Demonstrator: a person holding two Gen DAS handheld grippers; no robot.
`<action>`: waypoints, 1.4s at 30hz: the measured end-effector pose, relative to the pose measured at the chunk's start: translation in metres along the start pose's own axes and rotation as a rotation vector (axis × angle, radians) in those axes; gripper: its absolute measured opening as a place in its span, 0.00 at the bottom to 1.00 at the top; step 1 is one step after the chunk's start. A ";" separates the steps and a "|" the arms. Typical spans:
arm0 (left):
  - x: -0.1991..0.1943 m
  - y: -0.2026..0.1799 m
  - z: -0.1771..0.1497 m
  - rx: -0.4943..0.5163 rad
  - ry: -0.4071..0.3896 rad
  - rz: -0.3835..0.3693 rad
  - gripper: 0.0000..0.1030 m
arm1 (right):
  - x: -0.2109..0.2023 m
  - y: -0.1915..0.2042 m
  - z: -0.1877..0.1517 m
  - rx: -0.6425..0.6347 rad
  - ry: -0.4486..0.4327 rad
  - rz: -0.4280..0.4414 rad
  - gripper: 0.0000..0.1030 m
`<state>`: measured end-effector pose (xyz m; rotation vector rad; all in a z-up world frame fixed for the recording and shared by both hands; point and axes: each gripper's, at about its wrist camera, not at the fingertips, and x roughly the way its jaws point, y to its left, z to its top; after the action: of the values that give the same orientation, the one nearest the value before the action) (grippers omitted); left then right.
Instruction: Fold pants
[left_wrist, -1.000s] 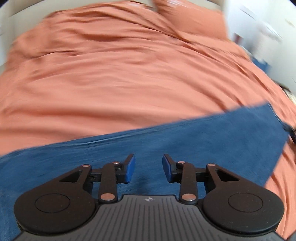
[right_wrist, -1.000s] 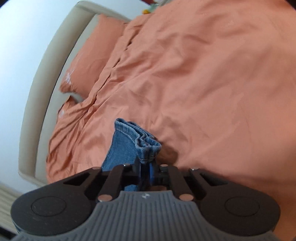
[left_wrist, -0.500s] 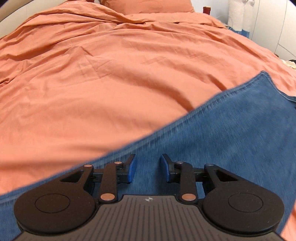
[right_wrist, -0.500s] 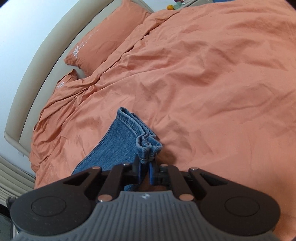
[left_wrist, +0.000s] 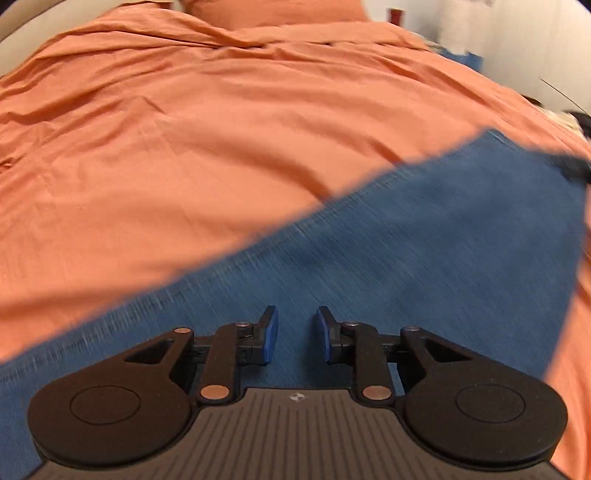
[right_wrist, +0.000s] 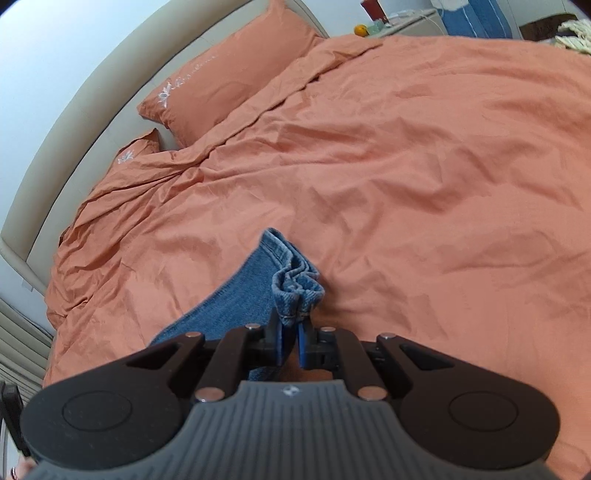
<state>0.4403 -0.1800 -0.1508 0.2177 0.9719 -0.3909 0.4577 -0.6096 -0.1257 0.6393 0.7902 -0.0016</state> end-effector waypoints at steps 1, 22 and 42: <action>-0.006 -0.007 -0.010 0.008 0.009 -0.009 0.28 | -0.003 0.005 0.002 -0.008 -0.007 -0.001 0.02; -0.155 0.073 -0.111 -0.384 -0.198 -0.097 0.22 | -0.082 0.272 -0.012 -0.399 -0.139 0.137 0.02; -0.195 0.201 -0.225 -0.885 -0.300 -0.136 0.53 | 0.054 0.401 -0.356 -0.764 0.352 0.123 0.09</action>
<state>0.2556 0.1260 -0.1100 -0.6943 0.7845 -0.0837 0.3545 -0.0808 -0.1346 -0.0466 1.0047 0.5146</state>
